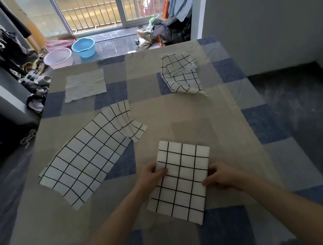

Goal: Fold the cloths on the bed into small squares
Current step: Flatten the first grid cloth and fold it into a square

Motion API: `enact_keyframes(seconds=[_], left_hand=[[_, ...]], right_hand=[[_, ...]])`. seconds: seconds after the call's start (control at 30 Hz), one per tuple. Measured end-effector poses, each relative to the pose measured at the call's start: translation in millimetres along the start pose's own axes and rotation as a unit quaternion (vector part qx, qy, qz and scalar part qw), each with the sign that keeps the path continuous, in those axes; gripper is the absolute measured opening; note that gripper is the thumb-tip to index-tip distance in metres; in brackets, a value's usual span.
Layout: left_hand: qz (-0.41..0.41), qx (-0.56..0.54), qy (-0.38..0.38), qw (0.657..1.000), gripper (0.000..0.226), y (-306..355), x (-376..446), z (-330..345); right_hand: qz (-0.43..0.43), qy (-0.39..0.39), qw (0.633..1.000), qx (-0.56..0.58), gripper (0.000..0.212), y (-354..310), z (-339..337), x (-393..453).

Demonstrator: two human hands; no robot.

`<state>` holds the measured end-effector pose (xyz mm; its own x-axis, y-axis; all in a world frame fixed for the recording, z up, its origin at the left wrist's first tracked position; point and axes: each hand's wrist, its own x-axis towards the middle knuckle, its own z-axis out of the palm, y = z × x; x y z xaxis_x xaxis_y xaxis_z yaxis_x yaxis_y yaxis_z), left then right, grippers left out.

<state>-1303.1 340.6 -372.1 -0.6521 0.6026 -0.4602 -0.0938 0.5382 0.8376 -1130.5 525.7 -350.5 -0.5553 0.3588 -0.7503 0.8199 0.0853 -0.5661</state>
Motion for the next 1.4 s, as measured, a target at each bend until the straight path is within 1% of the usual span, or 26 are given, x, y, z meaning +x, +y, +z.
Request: enact_keyframes(seconds=[0.07,0.13,0.27,0.4,0.5,0.6,0.67,0.7,0.8,0.97,1.03,1.1,1.23,1.33,1.4], left_hand=[[-0.008,-0.001,-0.009,1.000,0.005,-0.5,4.2,-0.9],[-0.014,0.011,-0.034,0.999,0.007,2.4,6.0,-4.1],[0.003,0.077,-0.071,0.994,0.009,2.4,10.7,-11.5],[0.010,0.118,-0.041,0.992,0.012,-7.2,16.1,-15.7],[0.021,0.126,-0.037,0.991,0.016,-10.4,15.6,-17.5],[0.033,0.139,-0.031,0.989,0.011,-11.9,14.3,-16.6],[0.049,0.145,-0.029,0.988,0.013,-14.1,14.4,-15.0],[0.054,0.143,-0.029,0.988,0.016,-15.7,14.8,-14.5],[0.073,0.151,-0.026,0.986,0.012,-20.4,15.6,-14.1],[0.126,0.178,-0.008,0.976,0.017,-26.7,16.7,-15.6],[0.156,0.211,0.008,0.965,0.015,-30.0,16.2,-16.2],[0.185,0.263,0.023,0.947,0.012,-34.5,15.6,-16.9],[0.213,0.333,0.006,0.919,0.024,-37.2,10.0,-20.5],[0.219,0.348,-0.017,0.912,0.021,-35.4,7.8,-22.7],[0.229,0.353,-0.015,0.907,0.025,-34.7,6.4,-23.4]], right_hand=[[-0.023,0.006,1.000,-0.011,0.036,-1.5,-2.1,3.4],[-0.044,0.029,0.999,-0.009,0.038,-0.6,-4.4,6.8],[-0.075,0.060,0.995,-0.001,0.034,4.3,-6.4,8.3],[-0.118,0.097,0.988,-0.015,0.025,9.9,-7.6,7.5],[-0.149,0.110,0.982,-0.027,0.023,15.9,-5.9,6.8],[-0.170,0.135,0.975,-0.053,0.015,22.6,-3.0,5.6],[-0.188,0.153,0.967,-0.076,0.011,26.4,-1.3,4.5],[-0.198,0.160,0.963,-0.088,0.010,27.9,-0.3,3.5],[-0.234,0.179,0.948,-0.123,0.008,33.1,3.8,1.8],[-0.263,0.205,0.923,-0.194,0.013,44.2,11.2,-0.6],[-0.279,0.206,0.916,-0.204,0.012,48.6,13.7,-2.0],[-0.280,0.203,0.919,-0.189,0.013,50.8,16.5,-4.1],[-0.261,0.199,0.929,-0.173,0.023,52.8,19.3,-4.7],[-0.254,0.193,0.934,-0.162,0.025,54.6,18.8,-5.9],[-0.249,0.196,0.935,-0.160,0.024,55.5,19.9,-5.6]])
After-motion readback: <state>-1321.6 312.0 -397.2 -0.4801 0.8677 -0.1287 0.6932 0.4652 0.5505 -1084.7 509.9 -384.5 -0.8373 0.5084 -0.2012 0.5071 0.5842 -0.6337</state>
